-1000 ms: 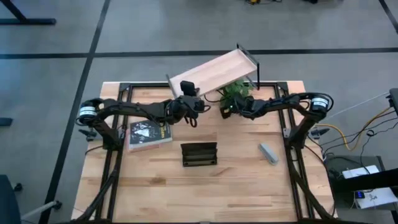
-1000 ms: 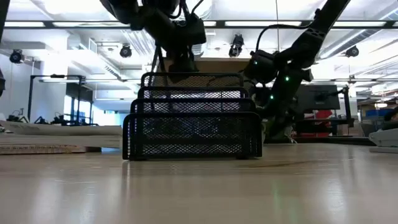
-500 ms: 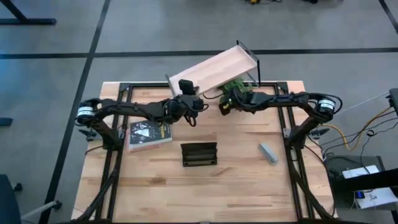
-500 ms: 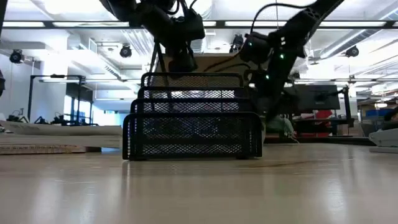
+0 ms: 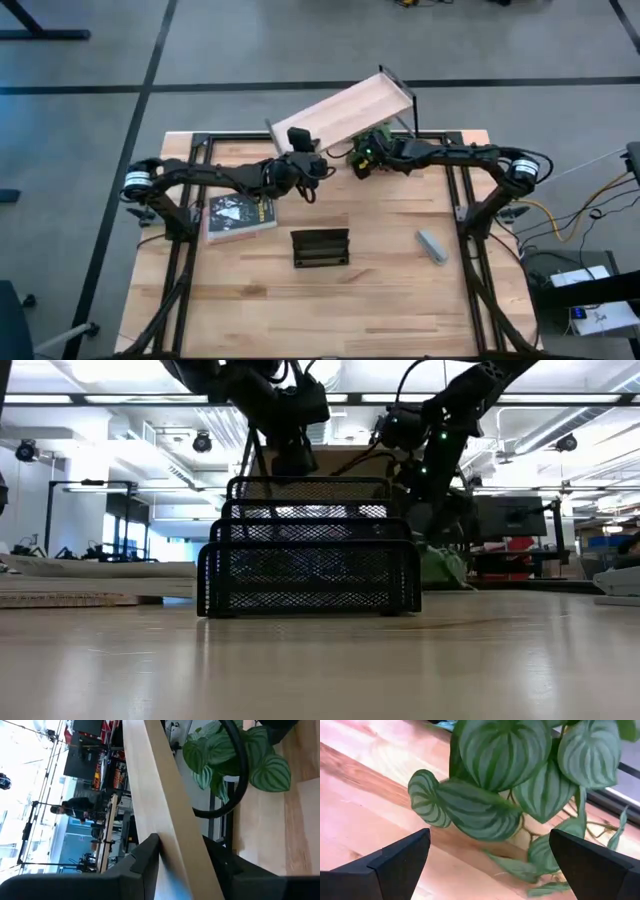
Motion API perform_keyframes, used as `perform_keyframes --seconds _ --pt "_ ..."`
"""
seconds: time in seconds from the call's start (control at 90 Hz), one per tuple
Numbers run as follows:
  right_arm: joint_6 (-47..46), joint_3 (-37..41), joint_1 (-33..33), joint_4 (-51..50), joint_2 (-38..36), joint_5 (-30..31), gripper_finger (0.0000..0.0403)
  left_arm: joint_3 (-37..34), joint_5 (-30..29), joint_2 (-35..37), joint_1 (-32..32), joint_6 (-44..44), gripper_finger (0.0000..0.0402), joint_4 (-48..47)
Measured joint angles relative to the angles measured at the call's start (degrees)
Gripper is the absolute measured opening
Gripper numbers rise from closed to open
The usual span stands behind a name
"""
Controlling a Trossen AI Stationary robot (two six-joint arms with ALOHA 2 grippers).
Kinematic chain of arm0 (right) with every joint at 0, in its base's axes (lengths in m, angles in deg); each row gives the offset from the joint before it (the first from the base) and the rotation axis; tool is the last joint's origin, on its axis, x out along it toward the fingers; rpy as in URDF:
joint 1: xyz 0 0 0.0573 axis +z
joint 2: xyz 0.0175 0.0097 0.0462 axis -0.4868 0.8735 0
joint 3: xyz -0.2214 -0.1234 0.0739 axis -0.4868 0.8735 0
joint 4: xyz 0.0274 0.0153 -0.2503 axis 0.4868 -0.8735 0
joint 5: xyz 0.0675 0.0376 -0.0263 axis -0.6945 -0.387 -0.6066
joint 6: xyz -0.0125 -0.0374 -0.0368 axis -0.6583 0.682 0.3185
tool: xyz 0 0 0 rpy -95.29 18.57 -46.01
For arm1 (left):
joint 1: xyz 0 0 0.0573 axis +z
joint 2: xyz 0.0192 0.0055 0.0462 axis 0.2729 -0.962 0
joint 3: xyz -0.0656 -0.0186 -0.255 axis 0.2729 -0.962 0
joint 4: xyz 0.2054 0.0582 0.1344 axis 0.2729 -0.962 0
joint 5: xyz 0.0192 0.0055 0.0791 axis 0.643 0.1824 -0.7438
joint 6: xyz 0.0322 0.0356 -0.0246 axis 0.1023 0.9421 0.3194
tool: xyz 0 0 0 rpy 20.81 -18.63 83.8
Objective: Stock shelves
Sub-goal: Move the white vase plant to the middle right of the table
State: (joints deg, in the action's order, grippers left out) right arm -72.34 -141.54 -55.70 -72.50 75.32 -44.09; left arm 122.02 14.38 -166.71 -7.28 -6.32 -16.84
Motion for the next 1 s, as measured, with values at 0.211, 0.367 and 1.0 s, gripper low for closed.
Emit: perform_keyframes --seconds 0.211,0.367,1.0 --pt "1.1 -0.3 -3.4 1.0 1.0 0.2 0.0392 0.0 0.0 0.0 0.0 -0.8 0.0102 0.2" --pt "1.4 -0.3 -5.9 3.0 3.4 0.2 0.0392 0.0 0.1 0.0 0.1 -1.0 0.0102 0.2" --pt "1.3 -0.3 -6.7 9.3 5.1 -4.0 0.0392 0.0 1.3 0.0 0.0 -0.9 0.0101 0.5"
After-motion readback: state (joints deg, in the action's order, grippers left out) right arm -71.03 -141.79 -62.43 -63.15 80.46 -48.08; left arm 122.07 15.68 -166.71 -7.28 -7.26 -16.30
